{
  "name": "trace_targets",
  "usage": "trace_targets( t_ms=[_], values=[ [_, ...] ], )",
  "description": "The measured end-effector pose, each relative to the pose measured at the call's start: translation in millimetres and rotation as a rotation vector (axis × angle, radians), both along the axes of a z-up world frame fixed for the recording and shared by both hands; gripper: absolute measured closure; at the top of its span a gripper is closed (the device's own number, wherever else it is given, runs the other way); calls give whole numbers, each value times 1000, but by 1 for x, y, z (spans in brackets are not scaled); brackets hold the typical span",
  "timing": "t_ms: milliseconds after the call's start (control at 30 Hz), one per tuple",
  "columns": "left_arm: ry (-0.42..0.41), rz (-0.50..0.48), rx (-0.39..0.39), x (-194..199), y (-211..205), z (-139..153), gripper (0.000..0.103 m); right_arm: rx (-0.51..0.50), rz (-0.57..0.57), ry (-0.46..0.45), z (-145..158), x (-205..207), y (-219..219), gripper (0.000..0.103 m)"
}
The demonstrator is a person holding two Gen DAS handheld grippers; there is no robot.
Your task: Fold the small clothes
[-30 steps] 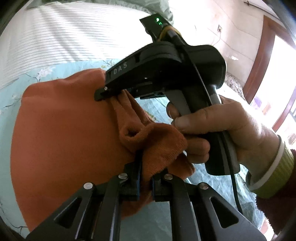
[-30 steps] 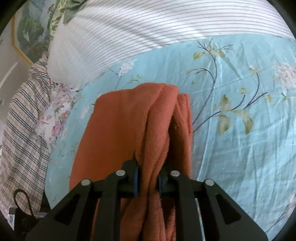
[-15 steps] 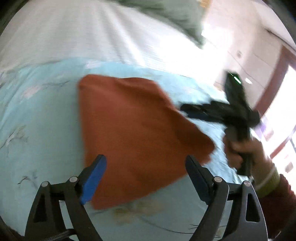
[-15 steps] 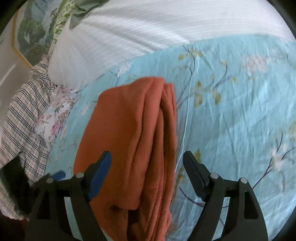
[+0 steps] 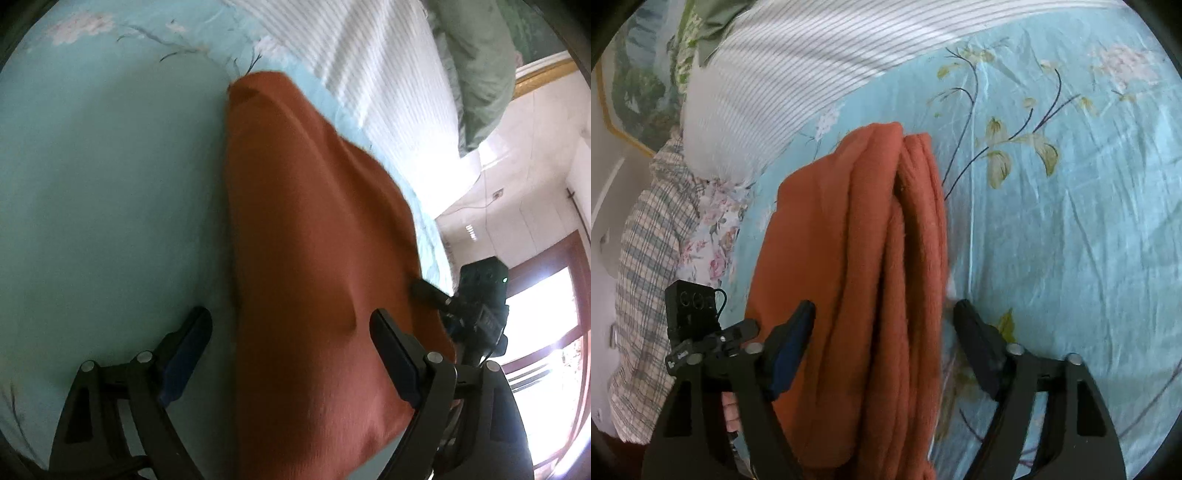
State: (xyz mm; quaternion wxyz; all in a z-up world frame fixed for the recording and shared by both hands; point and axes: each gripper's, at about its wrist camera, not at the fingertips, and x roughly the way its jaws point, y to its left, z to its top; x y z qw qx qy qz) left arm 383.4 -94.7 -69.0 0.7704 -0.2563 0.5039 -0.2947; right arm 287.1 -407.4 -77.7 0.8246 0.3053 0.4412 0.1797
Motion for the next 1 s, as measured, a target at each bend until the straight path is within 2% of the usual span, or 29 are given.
trace_targets(
  t_ms=[33, 67, 133, 233, 367, 567, 700, 833, 933, 1000],
  values=[
    [0, -2, 9, 6, -2, -2, 31, 15, 4, 19, -4, 3, 2, 60],
    [2, -13, 11, 9, -4, -5, 48, 39, 14, 36, -8, 6, 3, 67],
    [29, -34, -3, 13, -8, -13, 65, 60, 12, 43, -9, 6, 7, 71],
    [-4, -37, -11, 4, -3, -6, 75, 75, 12, 26, 0, -1, 14, 75],
    [-48, -31, -30, -24, 10, 20, 77, 103, 62, -18, 19, -18, 44, 78],
    [-111, 16, 8, -85, 80, 56, 77, 170, 185, -70, 26, -33, 115, 79],
    [-131, 69, 36, -117, 122, 69, 77, 218, 250, -71, 18, -34, 161, 79],
    [-121, 116, 59, -135, 151, 60, 77, 200, 279, -24, -1, -33, 193, 79],
    [-54, 147, 66, -137, 165, 27, 76, 129, 263, 15, -14, -33, 201, 79],
    [-13, 156, 62, -136, 173, 11, 70, 145, 249, 26, -19, -35, 201, 79]
  ],
)
